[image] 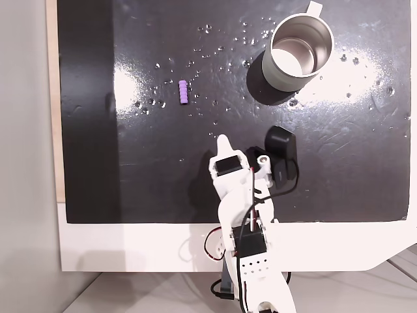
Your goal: Grasp a pengrip and put it in the cup.
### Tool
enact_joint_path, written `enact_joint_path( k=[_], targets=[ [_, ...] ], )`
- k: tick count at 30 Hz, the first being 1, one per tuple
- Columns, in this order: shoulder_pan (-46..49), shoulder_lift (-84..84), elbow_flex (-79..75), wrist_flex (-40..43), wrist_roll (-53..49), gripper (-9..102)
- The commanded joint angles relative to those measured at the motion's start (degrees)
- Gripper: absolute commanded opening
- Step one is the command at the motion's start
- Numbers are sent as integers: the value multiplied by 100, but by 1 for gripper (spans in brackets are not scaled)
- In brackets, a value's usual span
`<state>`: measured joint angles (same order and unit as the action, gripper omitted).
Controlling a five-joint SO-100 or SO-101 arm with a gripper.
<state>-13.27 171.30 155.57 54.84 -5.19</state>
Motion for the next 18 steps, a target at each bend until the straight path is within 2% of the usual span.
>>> enact_joint_path(
  k=[1,7,9,10,14,18],
  targets=[
    [-545,-1178,-1512,466,-114,0],
    [-1529,-2681,-3094,1441,-501,0],
    [-1714,-3287,-3568,1951,-554,0],
    [-1793,-3665,-3850,2276,-914,0],
    [-1705,-4737,-4808,2944,-1775,1],
    [-1679,-5687,-5678,3480,-2092,4]
  ],
)
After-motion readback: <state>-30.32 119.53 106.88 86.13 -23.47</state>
